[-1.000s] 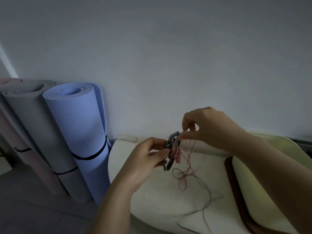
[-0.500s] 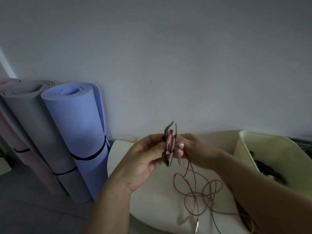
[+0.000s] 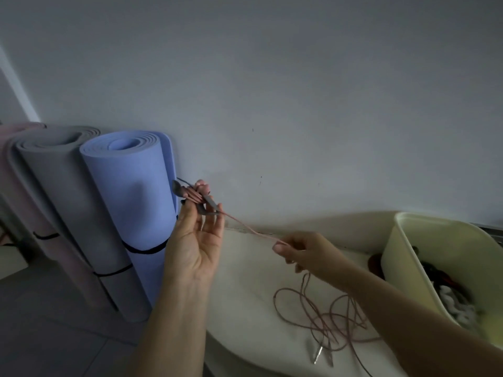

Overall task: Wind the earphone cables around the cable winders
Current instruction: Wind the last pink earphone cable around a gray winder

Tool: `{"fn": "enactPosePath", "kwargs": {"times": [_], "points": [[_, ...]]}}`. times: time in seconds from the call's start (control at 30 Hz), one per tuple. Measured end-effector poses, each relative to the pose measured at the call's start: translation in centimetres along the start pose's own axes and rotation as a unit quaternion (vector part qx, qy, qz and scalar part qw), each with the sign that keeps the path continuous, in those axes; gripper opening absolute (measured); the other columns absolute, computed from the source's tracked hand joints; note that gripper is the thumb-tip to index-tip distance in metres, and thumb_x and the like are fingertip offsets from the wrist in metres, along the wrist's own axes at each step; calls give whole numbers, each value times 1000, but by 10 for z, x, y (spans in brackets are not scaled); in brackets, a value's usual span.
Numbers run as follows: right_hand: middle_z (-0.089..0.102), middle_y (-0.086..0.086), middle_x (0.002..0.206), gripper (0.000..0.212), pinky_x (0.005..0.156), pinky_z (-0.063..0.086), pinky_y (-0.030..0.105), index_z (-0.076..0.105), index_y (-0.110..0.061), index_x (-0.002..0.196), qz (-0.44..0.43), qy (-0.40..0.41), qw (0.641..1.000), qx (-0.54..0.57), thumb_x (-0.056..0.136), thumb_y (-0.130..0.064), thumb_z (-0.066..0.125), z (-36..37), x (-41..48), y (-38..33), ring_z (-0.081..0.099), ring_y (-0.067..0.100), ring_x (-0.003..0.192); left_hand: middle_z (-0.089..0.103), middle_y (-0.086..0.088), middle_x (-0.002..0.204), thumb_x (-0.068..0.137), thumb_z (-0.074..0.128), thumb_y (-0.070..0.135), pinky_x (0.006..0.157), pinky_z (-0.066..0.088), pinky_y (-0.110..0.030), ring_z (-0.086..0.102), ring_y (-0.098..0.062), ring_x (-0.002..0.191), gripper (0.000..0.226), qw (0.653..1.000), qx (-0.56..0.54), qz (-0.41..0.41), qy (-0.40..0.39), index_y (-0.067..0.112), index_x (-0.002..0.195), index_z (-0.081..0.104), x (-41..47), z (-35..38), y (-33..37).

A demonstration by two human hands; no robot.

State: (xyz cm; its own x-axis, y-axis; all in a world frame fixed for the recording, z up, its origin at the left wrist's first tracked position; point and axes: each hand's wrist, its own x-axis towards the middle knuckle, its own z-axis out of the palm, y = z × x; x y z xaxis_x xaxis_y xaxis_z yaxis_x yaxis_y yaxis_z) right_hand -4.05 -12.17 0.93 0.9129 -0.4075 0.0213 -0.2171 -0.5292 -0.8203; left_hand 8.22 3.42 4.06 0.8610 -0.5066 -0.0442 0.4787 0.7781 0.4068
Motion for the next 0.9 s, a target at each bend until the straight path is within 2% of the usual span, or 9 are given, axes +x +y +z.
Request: {"fn": "enactPosePath", "kwargs": {"times": [0.17, 0.3, 0.43, 0.5, 0.57, 0.67, 0.77, 0.83, 0.9], "points": [[41, -1, 73, 53, 54, 32, 21, 69, -10, 93, 107, -5, 979, 174, 71, -57, 58, -19, 3, 13, 32, 10, 56, 75, 6, 93, 96, 48, 20, 73, 57, -20, 68, -2, 84, 30, 998, 12, 51, 42, 10, 122, 60, 5, -7, 11], [50, 1, 73, 34, 62, 39, 20, 68, -18, 72, 156, 30, 987, -13, 87, -47, 59, -20, 15, 19, 44, 13, 65, 75, 6, 91, 97, 47, 18, 77, 57, -21, 69, -2, 85, 27, 997, 38, 56, 37, 11, 119, 59, 6, -7, 8], [56, -6, 75, 22, 61, 36, 18, 67, -16, 86, 90, 25, 989, -119, 96, -28, 52, -5, 25, -5, 52, 13, 77, 75, 6, 89, 98, 44, 15, 75, 55, -18, 69, 0, 82, 21, 991, 124, 54, 12, 14, 107, 64, 1, -2, -3], [63, -8, 107, 23, 86, 39, 19, 63, -19, 114, 57, 11, 998, 32, 94, -27, 55, 7, 27, -28, 56, 9, 105, 75, 5, 87, 98, 44, 12, 72, 54, -18, 68, -2, 83, 21, 988, 146, 47, -3, 15, 100, 65, -2, 1, -8], [64, -3, 121, 35, 100, 37, 26, 57, -24, 121, 53, -60, 974, 210, 87, -29, 59, 18, 28, -52, 55, 12, 116, 74, 4, 87, 98, 44, 10, 73, 54, -21, 67, -5, 85, 22, 983, 174, 51, -22, 14, 99, 66, -3, 3, -11], [66, 6, 107, 37, 95, 42, 34, 57, -17, 119, 72, -146, 936, 311, 83, -20, 61, 25, 24, -69, 64, 18, 93, 73, 0, 89, 98, 43, 8, 70, 54, -26, 65, -10, 88, 24, 974, 214, 62, -26, 10, 103, 66, -5, 4, -12], [64, 1, 80, 21, 68, 53, 25, 59, -12, 116, 63, -131, 973, 182, 96, -15, 53, 23, 16, -77, 52, 12, 57, 70, -10, 110, 98, 46, 9, 72, 56, -24, 64, -17, 101, 26, 971, 225, 75, 6, 4, 117, 62, -5, 3, -8], [59, -8, 67, 24, 52, 42, 11, 64, -14, 111, 11, -90, 996, -20, 99, -22, 45, 19, 11, -83, 47, 2, 50, 69, -12, 114, 98, 46, 9, 80, 55, -28, 64, -18, 106, 27, 961, 260, 94, 17, 1, 120, 60, -5, 1, -5], [57, -10, 67, 27, 54, 40, 10, 67, -15, 106, -53, -65, 985, -149, 100, -27, 43, 13, 6, -92, 50, -1, 53, 72, -11, 106, 99, 46, 7, 85, 55, -31, 67, -16, 103, 24, 941, 318, 116, 15, -1, 116, 62, -8, 1, -5]]}}
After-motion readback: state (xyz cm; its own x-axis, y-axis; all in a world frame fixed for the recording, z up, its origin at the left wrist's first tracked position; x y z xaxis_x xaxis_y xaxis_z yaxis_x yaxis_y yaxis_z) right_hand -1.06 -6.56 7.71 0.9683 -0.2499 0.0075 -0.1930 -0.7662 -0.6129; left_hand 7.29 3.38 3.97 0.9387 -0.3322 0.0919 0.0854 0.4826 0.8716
